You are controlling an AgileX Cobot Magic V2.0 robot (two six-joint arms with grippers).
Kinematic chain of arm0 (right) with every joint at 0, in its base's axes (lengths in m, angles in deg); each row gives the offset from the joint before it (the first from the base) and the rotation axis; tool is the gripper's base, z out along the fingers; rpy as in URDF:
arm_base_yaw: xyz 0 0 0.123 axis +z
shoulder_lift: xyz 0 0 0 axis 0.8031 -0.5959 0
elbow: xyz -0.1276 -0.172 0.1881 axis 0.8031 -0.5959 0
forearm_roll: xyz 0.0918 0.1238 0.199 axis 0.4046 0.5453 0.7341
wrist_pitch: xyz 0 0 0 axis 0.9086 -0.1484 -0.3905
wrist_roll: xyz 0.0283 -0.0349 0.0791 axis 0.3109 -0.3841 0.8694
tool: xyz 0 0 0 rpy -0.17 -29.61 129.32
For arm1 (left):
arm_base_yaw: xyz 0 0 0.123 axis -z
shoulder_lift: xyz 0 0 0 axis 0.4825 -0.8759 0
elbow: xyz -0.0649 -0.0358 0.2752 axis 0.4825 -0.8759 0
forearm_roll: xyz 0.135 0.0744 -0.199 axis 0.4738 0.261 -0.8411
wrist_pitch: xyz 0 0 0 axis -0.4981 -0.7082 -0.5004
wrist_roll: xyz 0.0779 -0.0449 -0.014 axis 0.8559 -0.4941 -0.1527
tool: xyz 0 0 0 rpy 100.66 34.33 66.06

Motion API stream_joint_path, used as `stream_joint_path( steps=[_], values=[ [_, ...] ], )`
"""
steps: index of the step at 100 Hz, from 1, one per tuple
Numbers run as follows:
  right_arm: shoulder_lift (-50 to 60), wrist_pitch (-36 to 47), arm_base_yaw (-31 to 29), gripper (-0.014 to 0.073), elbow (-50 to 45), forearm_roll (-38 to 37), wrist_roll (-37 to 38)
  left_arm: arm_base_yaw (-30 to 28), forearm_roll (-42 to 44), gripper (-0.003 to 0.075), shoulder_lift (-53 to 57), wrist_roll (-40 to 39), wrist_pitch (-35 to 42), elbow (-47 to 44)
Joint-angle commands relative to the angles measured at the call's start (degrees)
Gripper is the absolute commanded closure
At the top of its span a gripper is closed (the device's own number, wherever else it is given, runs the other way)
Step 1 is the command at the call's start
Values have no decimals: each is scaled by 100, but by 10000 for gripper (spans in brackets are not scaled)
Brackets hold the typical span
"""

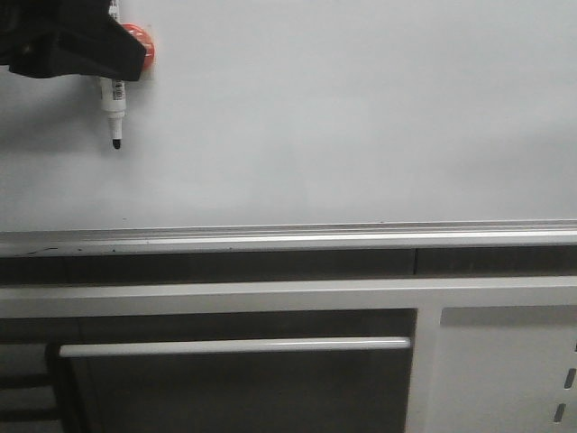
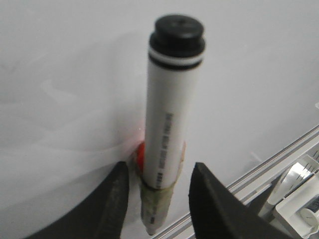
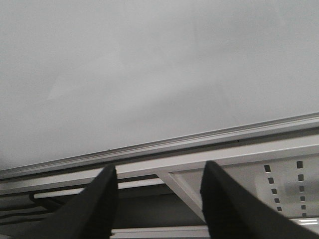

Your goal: Write number 1 on whiteboard

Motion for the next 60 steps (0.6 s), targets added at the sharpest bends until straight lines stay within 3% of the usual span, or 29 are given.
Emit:
stream_joint_path(
  steps=[1,24,60],
  values=[
    [-77,404,-20,251,207,103,-53,31,18,521,78,-10,230,216],
    [-77,404,-20,251,207,103,-53,31,92,742,78,-10,264,216],
    [-77,383,-20,251,207,103,-53,31,235,741,105,-10,-8,216]
  ],
)
